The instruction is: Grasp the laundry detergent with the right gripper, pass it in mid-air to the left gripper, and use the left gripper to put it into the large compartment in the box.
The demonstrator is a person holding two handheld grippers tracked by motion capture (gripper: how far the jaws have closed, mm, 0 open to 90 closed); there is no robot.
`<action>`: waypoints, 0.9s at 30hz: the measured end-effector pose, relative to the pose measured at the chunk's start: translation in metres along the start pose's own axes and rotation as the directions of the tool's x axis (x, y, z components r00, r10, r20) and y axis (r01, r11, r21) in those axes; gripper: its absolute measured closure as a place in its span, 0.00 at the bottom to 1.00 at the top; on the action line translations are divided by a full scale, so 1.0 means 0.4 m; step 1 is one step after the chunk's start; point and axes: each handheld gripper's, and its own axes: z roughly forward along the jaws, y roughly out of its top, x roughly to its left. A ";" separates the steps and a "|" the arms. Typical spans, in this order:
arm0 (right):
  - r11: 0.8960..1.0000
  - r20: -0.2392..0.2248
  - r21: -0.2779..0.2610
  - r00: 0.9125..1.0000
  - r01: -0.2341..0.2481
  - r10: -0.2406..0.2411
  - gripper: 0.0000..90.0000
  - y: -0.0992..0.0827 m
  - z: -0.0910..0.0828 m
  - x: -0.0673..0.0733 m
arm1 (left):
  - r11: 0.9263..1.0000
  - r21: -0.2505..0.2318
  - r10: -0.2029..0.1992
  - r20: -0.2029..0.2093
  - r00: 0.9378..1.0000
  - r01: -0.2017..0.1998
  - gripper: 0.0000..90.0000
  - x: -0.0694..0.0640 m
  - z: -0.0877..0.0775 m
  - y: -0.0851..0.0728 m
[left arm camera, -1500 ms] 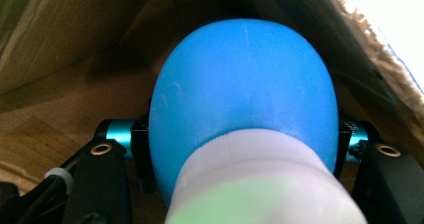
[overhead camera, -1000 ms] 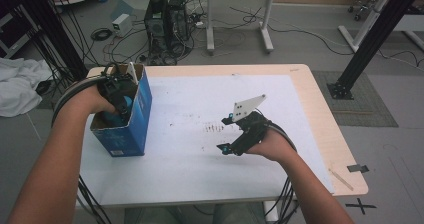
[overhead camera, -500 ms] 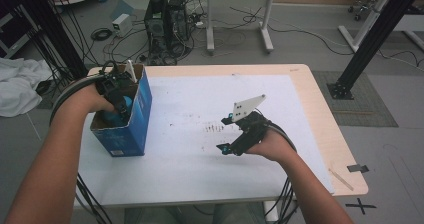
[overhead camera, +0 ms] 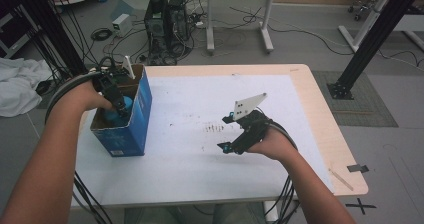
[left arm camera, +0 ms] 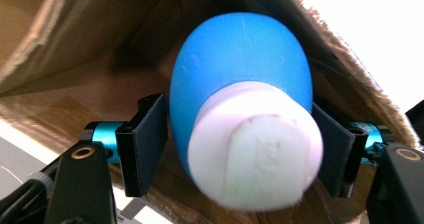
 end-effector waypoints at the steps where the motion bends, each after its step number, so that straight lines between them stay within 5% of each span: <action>1: 1.000 -0.004 0.003 1.000 0.003 -0.003 0.15 0.001 -0.002 -0.002 | 1.000 -0.003 -0.006 -0.002 1.000 0.006 0.32 -0.001 -0.003 -0.001; 14: 1.000 -0.004 0.013 1.000 0.001 -0.001 0.15 0.003 -0.001 -0.006 | 1.000 -0.007 -0.010 -0.017 1.000 0.010 0.31 -0.018 -0.029 -0.003; 27: 1.000 0.004 0.011 1.000 0.006 -0.006 0.15 0.010 -0.013 -0.013 | 1.000 -0.014 0.026 -0.042 0.999 -0.027 0.25 -0.047 -0.083 -0.005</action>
